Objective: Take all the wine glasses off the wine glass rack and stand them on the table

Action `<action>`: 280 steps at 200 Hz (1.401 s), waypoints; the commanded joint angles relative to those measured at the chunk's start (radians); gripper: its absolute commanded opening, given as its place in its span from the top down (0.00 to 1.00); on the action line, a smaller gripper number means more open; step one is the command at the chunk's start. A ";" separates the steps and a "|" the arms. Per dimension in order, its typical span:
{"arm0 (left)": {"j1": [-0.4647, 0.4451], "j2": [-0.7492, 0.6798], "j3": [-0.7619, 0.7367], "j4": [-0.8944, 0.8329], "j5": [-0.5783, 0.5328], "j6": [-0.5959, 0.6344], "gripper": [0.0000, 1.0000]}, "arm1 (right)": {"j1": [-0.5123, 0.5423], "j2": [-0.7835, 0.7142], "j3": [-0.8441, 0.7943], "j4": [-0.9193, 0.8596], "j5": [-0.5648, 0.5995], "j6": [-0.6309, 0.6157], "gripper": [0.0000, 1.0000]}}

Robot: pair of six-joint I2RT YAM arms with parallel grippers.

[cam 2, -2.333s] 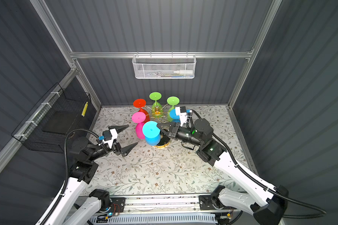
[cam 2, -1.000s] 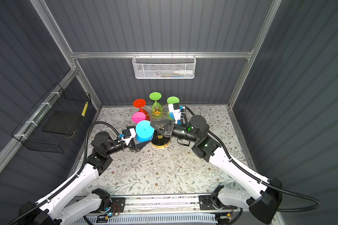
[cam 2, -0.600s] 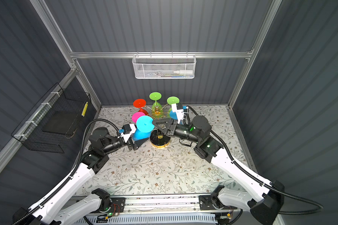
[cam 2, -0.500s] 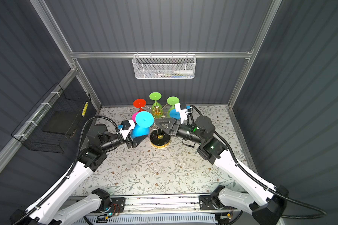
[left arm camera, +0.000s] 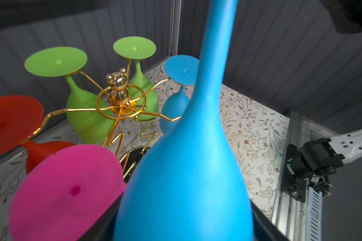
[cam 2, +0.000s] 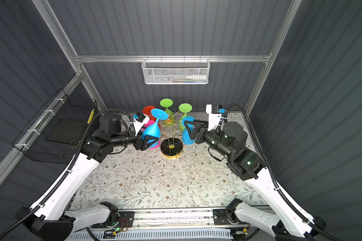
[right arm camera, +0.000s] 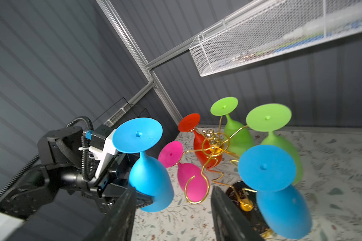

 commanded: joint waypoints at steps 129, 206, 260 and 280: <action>-0.003 0.081 0.191 -0.332 0.091 -0.044 0.28 | 0.144 0.295 0.316 -0.105 -0.053 -0.457 0.40; -0.003 0.072 0.194 -0.342 0.108 -0.039 0.28 | 0.155 0.365 0.348 -0.096 -0.027 -0.490 0.44; -0.003 0.069 0.193 -0.346 0.109 -0.036 0.28 | 0.165 0.407 0.374 -0.107 -0.002 -0.507 0.57; -0.003 0.062 0.193 -0.343 0.109 -0.035 0.28 | 0.167 0.404 0.370 -0.104 -0.002 -0.513 0.62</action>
